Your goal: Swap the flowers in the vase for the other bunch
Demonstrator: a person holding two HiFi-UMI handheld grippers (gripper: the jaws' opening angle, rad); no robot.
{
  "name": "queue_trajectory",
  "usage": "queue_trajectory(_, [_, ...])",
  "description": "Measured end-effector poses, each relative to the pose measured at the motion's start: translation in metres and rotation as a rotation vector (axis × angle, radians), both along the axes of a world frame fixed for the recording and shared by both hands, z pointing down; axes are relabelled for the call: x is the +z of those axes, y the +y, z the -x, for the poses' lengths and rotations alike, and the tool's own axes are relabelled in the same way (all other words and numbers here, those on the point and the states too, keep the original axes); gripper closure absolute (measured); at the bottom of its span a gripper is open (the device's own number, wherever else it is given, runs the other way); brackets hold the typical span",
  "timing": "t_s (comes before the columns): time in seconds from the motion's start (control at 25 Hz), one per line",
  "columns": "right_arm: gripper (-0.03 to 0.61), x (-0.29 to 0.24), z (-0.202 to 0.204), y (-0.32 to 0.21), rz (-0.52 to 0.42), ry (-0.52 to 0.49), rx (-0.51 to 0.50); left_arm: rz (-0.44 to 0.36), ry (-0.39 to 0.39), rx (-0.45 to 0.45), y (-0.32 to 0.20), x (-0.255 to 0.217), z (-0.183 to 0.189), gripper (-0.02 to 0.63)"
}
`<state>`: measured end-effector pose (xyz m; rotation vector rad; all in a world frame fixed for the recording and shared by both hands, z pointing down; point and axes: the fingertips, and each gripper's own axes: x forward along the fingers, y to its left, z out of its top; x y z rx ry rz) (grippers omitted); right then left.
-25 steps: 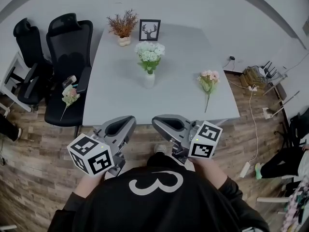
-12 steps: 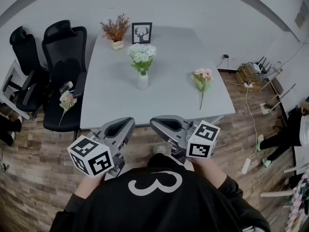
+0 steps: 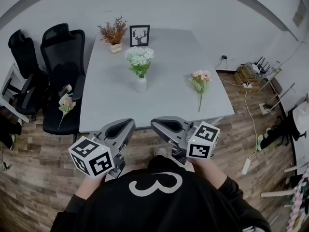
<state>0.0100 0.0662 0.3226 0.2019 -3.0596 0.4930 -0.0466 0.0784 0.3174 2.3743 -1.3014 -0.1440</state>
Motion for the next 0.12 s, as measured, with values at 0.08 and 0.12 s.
queue_trajectory(0.08, [0.571, 0.0018, 0.0012, -0.003, 0.003, 0.002, -0.001, 0.003, 0.0, -0.001, -0.0028, 0.0015, 0.0008, 0.603])
queue_trajectory(0.12, [0.571, 0.0026, 0.0019, -0.0046, 0.005, 0.002, -0.002, 0.005, 0.0, -0.001, -0.0043, 0.0023, 0.0013, 0.601])
